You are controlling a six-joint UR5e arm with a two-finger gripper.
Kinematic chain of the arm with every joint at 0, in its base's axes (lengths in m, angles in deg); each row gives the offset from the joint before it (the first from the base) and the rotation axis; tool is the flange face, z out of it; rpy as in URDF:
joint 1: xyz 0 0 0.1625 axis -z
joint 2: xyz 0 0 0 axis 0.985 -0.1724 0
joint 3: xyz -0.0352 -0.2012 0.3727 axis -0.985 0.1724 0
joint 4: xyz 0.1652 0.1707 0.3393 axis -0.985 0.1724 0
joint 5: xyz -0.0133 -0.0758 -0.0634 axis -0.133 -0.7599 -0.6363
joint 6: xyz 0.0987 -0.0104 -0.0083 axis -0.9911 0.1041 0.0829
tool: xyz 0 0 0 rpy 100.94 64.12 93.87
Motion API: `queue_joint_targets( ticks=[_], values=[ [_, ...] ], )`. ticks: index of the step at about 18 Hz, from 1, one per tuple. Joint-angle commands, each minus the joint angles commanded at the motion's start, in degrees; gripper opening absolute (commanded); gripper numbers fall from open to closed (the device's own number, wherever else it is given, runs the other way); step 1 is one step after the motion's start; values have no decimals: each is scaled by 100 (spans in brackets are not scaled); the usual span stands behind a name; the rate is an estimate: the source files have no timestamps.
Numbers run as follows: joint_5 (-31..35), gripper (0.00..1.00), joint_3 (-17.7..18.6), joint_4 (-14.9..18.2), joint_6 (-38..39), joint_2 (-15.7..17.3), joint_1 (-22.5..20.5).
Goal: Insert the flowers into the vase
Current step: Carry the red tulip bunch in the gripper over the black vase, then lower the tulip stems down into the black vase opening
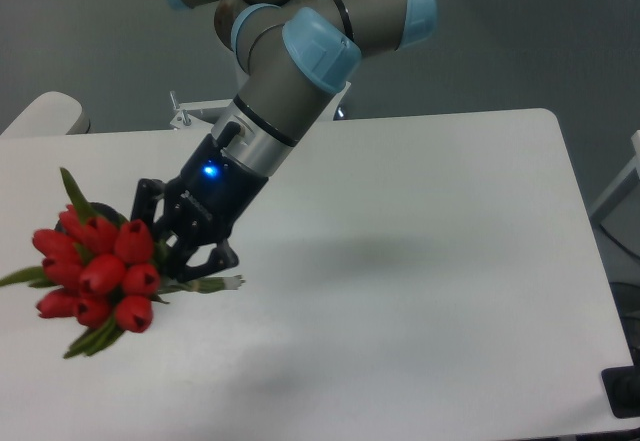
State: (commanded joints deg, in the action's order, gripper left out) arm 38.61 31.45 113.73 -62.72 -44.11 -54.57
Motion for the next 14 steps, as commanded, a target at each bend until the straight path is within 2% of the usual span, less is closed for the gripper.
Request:
queue_joint_targets(
  ticks=[5, 7, 9, 14],
  values=[
    [-843, 28, 79, -9, 61, 9, 0],
    [-1169, 28, 368, -18, 88, 210, -9],
    [-1232, 28, 588, -18, 88, 403, -18],
    [-1592, 28, 703, -26, 62, 676, 26]
  ],
)
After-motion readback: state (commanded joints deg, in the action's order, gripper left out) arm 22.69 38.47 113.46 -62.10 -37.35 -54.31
